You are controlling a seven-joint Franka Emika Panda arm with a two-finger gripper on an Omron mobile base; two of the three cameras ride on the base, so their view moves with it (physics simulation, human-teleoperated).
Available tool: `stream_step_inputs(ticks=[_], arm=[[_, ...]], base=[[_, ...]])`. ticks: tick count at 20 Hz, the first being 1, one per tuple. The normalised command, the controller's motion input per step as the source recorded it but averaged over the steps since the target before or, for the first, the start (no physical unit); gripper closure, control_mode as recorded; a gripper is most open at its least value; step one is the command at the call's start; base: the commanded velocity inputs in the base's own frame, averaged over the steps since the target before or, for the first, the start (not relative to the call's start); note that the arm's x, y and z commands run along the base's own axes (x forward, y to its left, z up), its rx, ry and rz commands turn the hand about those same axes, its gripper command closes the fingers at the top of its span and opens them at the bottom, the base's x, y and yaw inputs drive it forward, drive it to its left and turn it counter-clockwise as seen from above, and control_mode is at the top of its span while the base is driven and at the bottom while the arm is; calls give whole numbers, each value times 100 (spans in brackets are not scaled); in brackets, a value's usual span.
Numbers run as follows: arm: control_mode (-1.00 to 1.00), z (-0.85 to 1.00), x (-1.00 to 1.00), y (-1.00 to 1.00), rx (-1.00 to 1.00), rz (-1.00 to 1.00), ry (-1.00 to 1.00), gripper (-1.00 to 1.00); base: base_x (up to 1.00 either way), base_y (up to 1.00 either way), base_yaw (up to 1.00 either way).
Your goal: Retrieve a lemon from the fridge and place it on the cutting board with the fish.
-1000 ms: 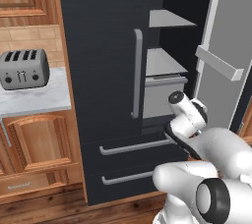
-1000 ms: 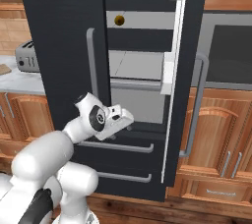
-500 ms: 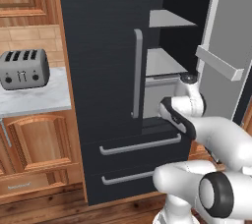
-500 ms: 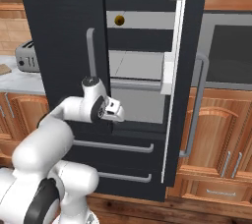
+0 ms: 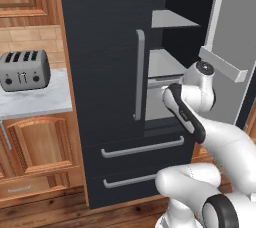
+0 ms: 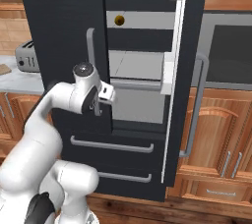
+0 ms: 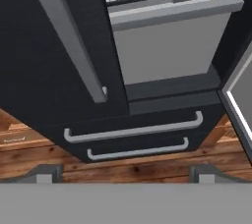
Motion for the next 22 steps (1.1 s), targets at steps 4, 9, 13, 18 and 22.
stream_step_inputs(ticks=[4,9,13,18,22], arm=[[-100,26,0,49,-9,0,-9,-100],[-100,9,16,73,-5,0,-3,-100],[-100,11,11,49,-1,-1,-1,-100],[-100,0,19,0,0,-1,-1,-100],[-100,-1,45,-1,0,0,-4,-100]], base=[[0,0,0],[0,0,0],[0,0,0],[0,0,0],[0,0,0]])
